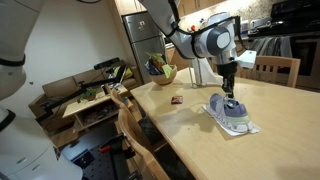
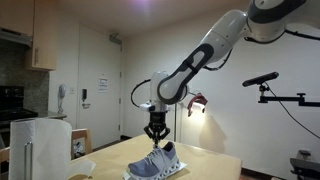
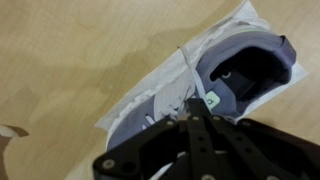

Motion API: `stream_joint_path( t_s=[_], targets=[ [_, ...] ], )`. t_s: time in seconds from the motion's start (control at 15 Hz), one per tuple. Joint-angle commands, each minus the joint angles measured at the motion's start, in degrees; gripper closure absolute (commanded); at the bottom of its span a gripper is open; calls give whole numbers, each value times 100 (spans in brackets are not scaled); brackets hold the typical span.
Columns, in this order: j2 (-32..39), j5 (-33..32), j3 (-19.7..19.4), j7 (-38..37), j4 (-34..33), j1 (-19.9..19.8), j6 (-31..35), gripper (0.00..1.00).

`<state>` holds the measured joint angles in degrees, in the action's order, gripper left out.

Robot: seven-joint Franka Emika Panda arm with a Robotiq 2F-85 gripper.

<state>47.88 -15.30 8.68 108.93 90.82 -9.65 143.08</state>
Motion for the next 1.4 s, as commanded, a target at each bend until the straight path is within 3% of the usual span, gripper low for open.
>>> stream_joint_path(
  t_s=[0.0,0.6,1.33],
  targets=[
    [-38,514,182,561,53,-265,72,100],
    [35,1772,544,1770,-54,-813,-149,100],
    [187,2271,450,1981,-241,-821,-434,100]
  ],
)
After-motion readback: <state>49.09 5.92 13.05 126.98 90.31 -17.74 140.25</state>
